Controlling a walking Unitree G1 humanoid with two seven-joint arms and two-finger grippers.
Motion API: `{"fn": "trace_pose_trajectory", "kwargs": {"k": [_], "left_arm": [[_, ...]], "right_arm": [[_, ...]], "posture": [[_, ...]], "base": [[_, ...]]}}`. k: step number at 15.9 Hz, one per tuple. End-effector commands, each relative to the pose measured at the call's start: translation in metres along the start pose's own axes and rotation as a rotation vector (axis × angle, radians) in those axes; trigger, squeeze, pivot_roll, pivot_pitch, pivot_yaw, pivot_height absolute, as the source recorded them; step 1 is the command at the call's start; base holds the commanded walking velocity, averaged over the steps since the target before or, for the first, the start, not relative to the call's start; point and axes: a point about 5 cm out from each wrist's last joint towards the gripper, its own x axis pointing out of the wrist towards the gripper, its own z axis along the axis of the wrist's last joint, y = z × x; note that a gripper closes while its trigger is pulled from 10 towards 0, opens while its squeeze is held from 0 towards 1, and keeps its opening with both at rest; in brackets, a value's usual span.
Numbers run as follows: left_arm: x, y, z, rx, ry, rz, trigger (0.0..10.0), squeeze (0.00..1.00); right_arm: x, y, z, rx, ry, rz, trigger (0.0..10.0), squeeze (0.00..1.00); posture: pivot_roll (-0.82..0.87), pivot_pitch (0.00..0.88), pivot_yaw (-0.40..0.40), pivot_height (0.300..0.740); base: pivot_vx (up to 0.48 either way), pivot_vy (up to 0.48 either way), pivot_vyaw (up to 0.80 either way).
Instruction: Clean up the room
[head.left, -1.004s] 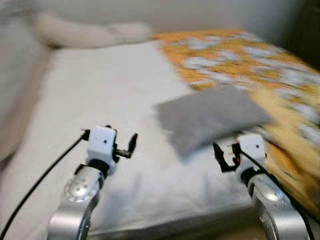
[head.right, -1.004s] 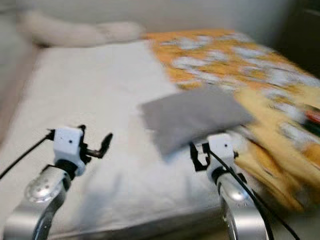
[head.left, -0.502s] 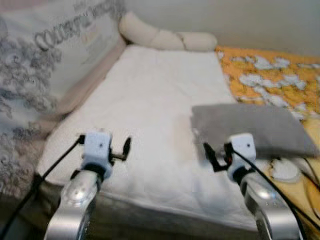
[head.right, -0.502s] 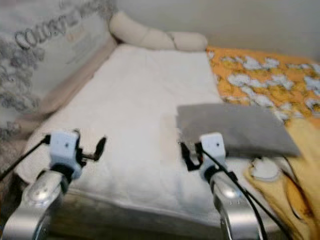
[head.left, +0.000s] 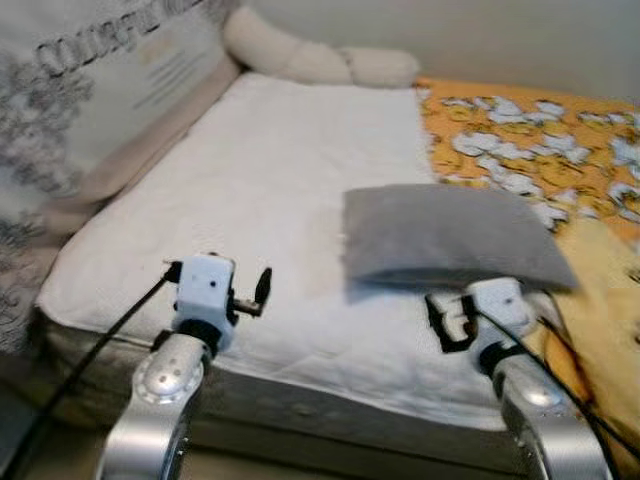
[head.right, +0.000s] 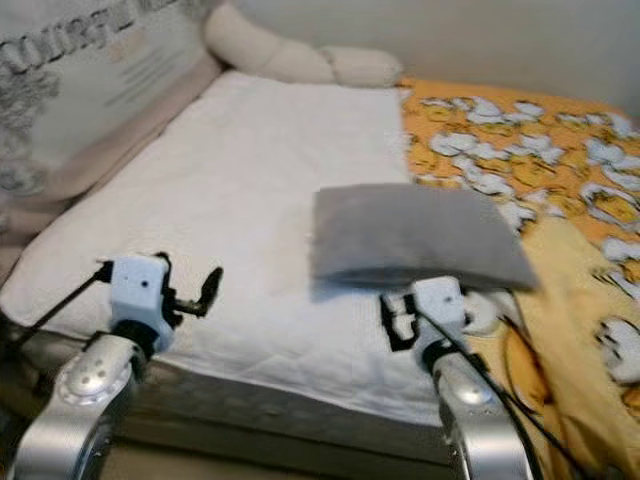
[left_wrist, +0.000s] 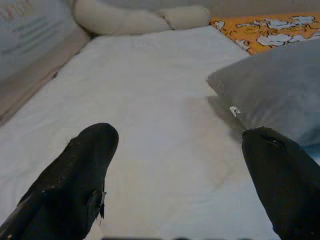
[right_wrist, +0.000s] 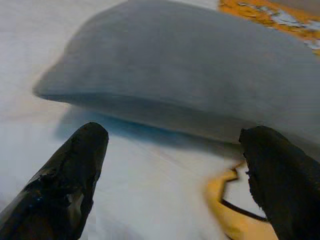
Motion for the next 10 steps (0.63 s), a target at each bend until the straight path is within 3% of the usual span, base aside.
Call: {"fn": "trace_pose_trajectory", "kwargs": {"k": [1,5,10], "left_arm": [[0.0005,0.0043,0.0004,0.012,0.001,0.026,10.0,0.0],[0.0005,0.0035,0.0013,0.029,-0.012,0.014,10.0,0.0],[-0.0014,0.0003,0.0013,0.007,-0.018,-0.024,10.0,0.0]], "right_arm": [[0.0013,0.0031,0.0059,0.006,-0.021,0.004,10.0,0.0],[0.0003,0.0048,0.0075,0.03,-0.029,-0.006,10.0,0.0],[-0.0013,0.0068,0.0085,0.043,-0.033,-0.008,10.0,0.0]], "posture": [[-0.08,0.0,-0.063,0.74],[-0.09,0.0,-0.063,0.74],[-0.09,0.0,-0.062,0.74]], "base": [[0.0,0.0,0.0],[0.0,0.0,0.0],[0.245,0.0,-0.79]]}}
